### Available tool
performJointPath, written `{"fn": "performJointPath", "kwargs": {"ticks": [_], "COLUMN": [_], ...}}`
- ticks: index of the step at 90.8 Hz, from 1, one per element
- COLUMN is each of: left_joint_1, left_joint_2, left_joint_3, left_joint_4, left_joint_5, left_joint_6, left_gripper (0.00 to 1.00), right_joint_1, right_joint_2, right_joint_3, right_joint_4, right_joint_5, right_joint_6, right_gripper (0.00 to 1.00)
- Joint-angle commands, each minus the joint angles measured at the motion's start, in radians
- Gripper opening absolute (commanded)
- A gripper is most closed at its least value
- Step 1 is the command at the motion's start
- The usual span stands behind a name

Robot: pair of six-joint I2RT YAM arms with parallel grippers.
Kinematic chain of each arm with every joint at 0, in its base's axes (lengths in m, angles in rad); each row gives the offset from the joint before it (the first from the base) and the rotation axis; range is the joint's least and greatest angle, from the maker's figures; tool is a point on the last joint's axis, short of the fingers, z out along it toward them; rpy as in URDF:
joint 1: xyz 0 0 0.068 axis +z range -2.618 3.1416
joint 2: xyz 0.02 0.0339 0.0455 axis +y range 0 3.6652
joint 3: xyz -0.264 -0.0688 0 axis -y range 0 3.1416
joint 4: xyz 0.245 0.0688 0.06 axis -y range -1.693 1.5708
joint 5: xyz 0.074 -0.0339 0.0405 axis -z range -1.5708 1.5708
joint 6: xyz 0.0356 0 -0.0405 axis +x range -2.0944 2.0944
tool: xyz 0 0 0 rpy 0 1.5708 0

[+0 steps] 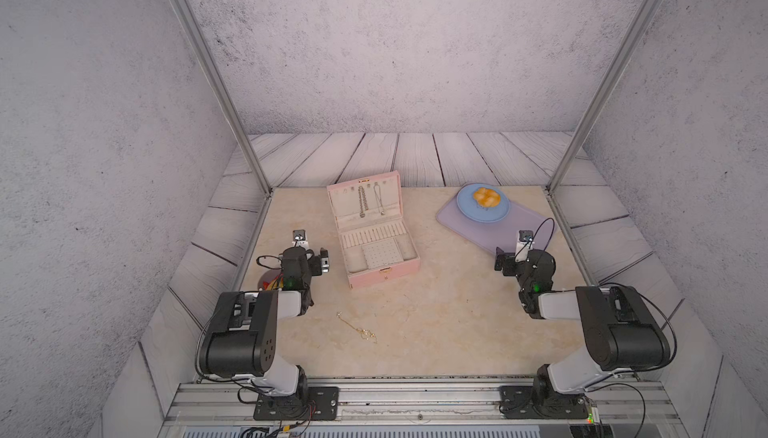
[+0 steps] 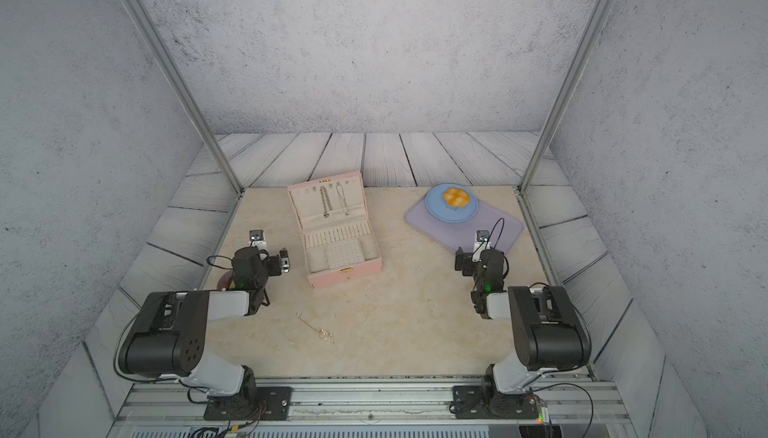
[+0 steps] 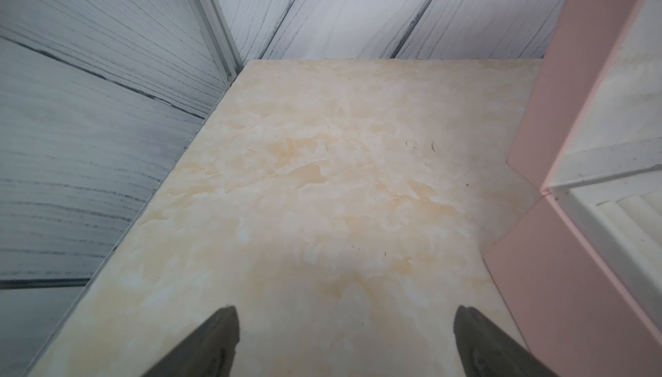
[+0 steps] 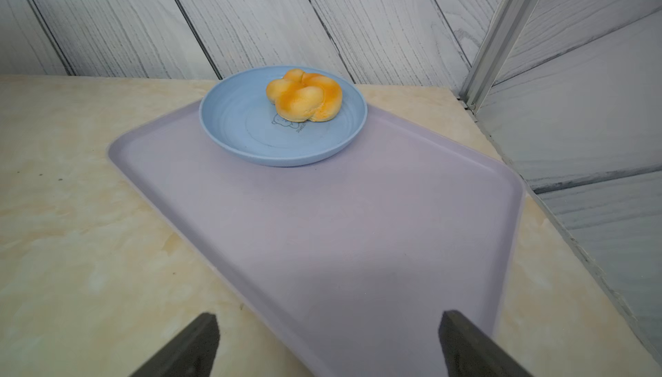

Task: Put jewelry chain into jewelry box
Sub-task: Pick up the necklace from the center of the board.

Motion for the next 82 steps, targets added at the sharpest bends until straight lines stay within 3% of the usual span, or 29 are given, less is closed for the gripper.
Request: {"fn": "performJointPath", "kwargs": {"ticks": [1,30,42,49,55,59,63,72,82], "left_joint_1": [0.003,0.005,0.004,0.002,-0.011,-0.027,-0.043,-0.104,-0.201], "left_joint_2": [-0.014,-0.017,-0.086,-0.179,-0.281,-0.353,-0.424,-0.589,-0.750], "left_joint_3": [0.017,0.011,-0.003,-0.007,0.018,0.041,0.064,0.085,0.104], "left_joint_4": [-0.004,0.002,-0.010,-0.072,-0.169,-0.276,-0.379,-0.541,-0.768], "left_joint_5": [0.006,0.028,0.073,0.084,0.042,-0.011,-0.037,-0.050,-0.101], "left_joint_6": [0.011,0.021,0.039,0.052,0.009,-0.073,-0.147,-0.269,-0.377], "left_gripper": [0.99,0.99,0.99,0.97,0.96,0.95,0.94,0.90,0.90], "right_joint_1": [-0.002,-0.002,0.000,0.005,0.006,0.006,0.015,0.112,0.388], "right_joint_2": [0.007,-0.001,-0.132,-0.288,-0.417,-0.472,-0.486,-0.462,-0.411], "right_joint_3": [0.013,0.009,-0.030,-0.034,0.007,0.066,0.116,0.186,0.272], "right_joint_4": [-0.008,-0.001,-0.033,-0.144,-0.307,-0.429,-0.515,-0.639,-0.839], "right_joint_5": [0.019,0.064,0.052,0.000,-0.032,-0.143,-0.297,-0.457,-0.389], "right_joint_6": [0.012,0.031,0.020,0.007,0.163,0.231,0.270,0.341,0.238], "right_gripper": [0.99,0.99,0.99,0.99,0.99,0.99,0.92,0.83,0.78]}}
